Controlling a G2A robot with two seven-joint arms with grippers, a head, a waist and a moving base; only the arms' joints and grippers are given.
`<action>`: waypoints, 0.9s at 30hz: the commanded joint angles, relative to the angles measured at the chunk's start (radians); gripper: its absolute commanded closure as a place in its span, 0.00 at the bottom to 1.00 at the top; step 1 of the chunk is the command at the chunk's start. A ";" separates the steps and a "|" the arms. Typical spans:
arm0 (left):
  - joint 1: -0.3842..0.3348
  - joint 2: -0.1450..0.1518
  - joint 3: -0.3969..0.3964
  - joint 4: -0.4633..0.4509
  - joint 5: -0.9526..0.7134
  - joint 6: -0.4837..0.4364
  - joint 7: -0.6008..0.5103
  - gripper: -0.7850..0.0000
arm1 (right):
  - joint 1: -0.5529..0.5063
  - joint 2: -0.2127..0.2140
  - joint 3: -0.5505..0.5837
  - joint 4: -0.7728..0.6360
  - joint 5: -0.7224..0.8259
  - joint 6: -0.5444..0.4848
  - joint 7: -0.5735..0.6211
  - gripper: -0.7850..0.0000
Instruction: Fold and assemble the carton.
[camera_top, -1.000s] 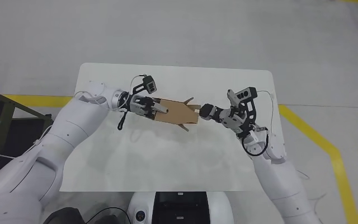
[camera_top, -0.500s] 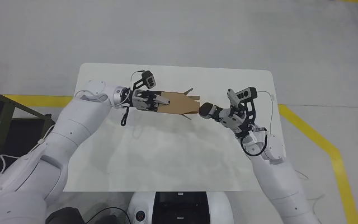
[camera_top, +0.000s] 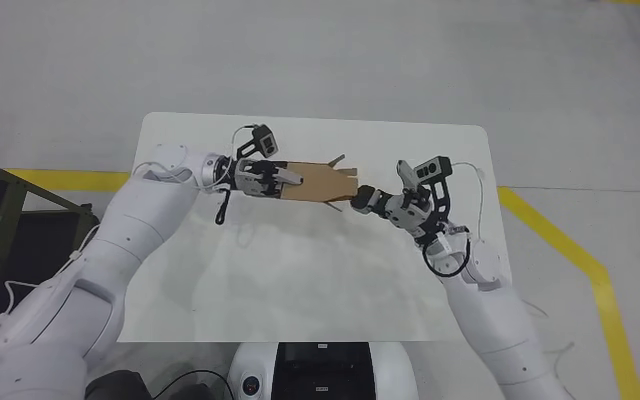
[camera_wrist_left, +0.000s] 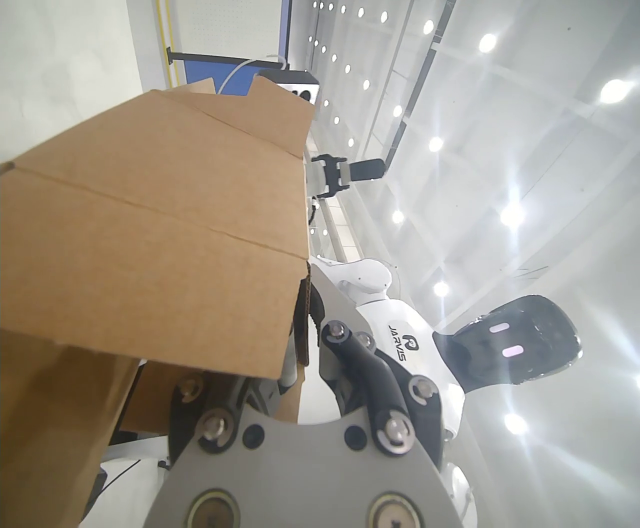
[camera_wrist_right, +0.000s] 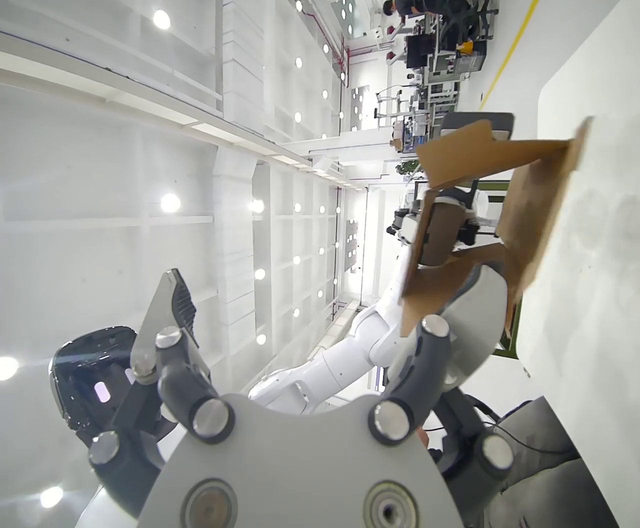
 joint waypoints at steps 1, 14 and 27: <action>0.003 -0.003 0.001 -0.008 0.024 -0.003 0.004 1.00 | 0.008 -0.001 -0.003 -0.003 -0.004 -0.004 0.002 0.00; 0.015 -0.016 -0.008 -0.053 0.150 -0.030 0.024 1.00 | 0.055 -0.016 -0.057 -0.008 0.001 0.005 0.022 0.00; 0.023 -0.023 -0.067 -0.021 0.105 0.002 -0.005 1.00 | 0.044 -0.010 0.014 0.008 -0.005 -0.006 0.011 0.00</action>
